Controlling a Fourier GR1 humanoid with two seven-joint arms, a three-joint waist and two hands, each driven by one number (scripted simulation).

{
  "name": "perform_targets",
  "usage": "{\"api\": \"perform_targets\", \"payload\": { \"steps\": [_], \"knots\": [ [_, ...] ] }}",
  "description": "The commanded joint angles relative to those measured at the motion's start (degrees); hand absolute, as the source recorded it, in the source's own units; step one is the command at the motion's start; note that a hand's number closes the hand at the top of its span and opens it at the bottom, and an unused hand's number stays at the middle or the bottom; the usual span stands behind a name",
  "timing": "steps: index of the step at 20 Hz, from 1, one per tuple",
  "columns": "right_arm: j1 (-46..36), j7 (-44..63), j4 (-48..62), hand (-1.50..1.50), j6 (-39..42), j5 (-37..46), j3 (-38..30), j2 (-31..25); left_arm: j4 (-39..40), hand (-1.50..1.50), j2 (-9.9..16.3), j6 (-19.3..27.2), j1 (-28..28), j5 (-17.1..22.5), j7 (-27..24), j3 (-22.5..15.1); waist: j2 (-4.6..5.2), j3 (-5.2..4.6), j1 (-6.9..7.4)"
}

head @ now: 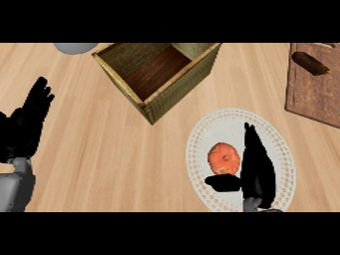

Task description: Pick the squash from the placemat and place it in the basket

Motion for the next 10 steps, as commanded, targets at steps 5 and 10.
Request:
{"api": "perform_targets", "payload": {
  "steps": [5, 10],
  "knots": [
    [-1.4, -1.7, 6.0, -1.5, -3.3, -1.9, 0.3, 0.2, -1.6, 0.0, -1.4, -1.7, 2.0, -0.3, -1.0, 1.3, -0.01, 0.0, 0.09],
    [1.1, -9.2, 8.0, 1.5, -0.3, -6.8, -0.2, -2.3, 0.2, 0.0, -2.7, -0.5, 2.2, -2.1, -2.8, 0.3, 0.06, 0.0, -0.06]
  ]
}}
